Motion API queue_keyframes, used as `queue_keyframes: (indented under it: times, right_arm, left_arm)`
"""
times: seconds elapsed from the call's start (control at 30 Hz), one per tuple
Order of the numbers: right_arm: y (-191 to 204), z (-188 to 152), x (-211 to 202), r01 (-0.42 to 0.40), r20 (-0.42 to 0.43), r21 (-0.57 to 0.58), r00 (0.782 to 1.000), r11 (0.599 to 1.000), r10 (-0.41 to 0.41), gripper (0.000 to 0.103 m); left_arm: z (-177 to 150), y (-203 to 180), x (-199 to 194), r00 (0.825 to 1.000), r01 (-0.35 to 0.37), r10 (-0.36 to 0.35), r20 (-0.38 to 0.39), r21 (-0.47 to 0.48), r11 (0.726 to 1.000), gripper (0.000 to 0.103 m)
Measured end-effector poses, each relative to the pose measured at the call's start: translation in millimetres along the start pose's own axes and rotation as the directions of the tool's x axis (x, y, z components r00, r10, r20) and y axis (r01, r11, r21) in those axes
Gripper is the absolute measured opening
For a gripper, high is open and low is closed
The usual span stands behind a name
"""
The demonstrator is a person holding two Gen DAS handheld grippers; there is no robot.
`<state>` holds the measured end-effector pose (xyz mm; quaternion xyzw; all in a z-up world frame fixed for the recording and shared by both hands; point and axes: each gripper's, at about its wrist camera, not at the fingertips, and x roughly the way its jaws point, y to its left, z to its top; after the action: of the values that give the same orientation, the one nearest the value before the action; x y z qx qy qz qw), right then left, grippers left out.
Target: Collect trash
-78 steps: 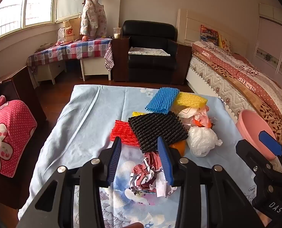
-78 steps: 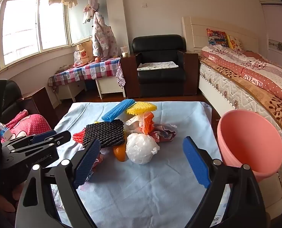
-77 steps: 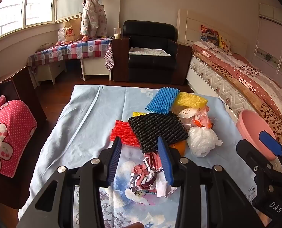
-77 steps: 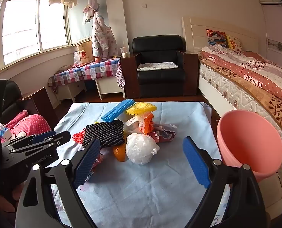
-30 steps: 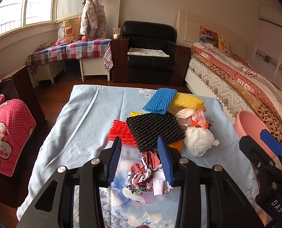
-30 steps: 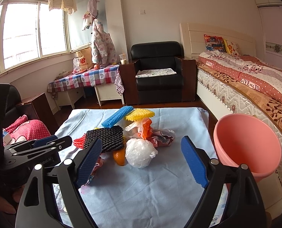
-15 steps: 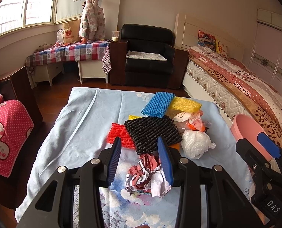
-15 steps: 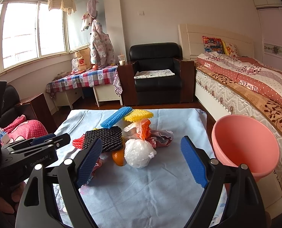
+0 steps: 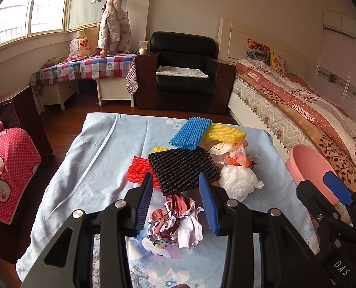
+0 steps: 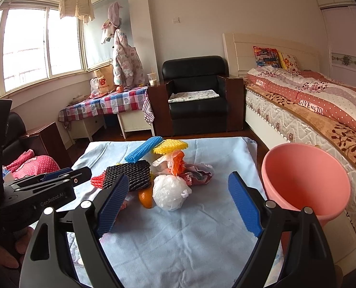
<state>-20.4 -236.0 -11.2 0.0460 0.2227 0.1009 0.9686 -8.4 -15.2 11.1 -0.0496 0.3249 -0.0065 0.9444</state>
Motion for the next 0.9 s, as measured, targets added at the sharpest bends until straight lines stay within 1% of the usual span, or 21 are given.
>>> queue_keyframes:
  times: [0.57,0.9]
  right_arm:
    - [-1,-1,-8,-0.005,0.012,0.003,1.0,1.0,0.005,0.085]
    - [-1,-2,-8,-0.004,0.01,0.006,1.0,1.0,0.003,0.085]
  left_arm:
    - [-1,-5,-11,1.0,0.002,-0.002,0.022,0.009,1.0,0.039]
    - [-2,-5,-14,1.0,0.001,-0.002,0.022,0.007,1.0,0.039]
